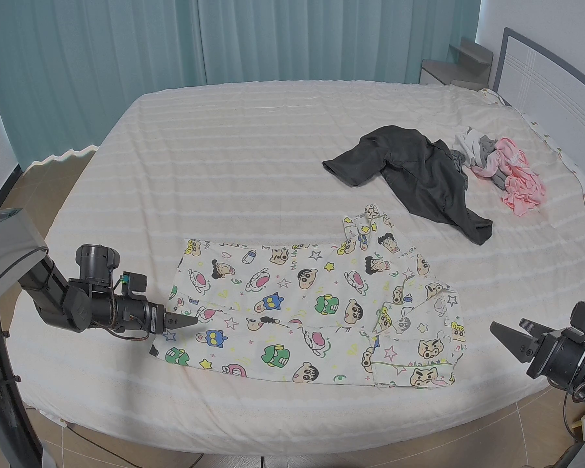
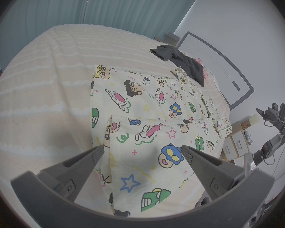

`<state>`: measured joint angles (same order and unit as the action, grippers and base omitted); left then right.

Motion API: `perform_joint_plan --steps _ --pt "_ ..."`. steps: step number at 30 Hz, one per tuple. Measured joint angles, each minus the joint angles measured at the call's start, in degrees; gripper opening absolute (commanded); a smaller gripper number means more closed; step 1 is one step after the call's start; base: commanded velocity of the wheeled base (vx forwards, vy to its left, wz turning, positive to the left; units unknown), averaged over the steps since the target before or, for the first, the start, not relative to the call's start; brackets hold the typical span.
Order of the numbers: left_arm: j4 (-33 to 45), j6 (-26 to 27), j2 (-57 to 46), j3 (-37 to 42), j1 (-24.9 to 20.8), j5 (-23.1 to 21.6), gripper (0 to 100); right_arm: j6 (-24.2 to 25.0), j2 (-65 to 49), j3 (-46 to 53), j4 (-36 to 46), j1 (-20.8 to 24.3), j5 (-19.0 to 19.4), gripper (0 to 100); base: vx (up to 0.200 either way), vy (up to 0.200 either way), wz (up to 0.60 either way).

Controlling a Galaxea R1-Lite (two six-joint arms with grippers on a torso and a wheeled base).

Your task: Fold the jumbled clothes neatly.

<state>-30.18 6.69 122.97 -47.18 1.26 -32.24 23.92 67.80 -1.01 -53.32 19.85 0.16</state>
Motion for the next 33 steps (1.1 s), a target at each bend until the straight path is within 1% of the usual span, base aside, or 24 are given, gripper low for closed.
perform_joint_plan --steps 15,23,24,33 --pt "-0.39 0.09 3.57 -1.00 -0.16 -0.07 100 0.00 0.05 0.00 0.00 0.10 0.06 100 0.000 0.000 0.00" --pt "-0.46 0.12 4.33 -0.72 -0.10 -0.10 100 0.05 0.09 0.00 0.00 0.99 0.02 100 0.000 0.000 0.00" --pt "-0.49 0.15 4.40 -0.61 -0.10 -0.10 0 0.05 0.09 0.00 0.00 1.07 0.02 100 0.000 0.000 0.00" --pt "-0.41 0.17 4.33 0.43 -0.02 0.01 0 0.30 0.22 0.00 0.06 1.15 0.02 100 0.000 0.000 0.00"
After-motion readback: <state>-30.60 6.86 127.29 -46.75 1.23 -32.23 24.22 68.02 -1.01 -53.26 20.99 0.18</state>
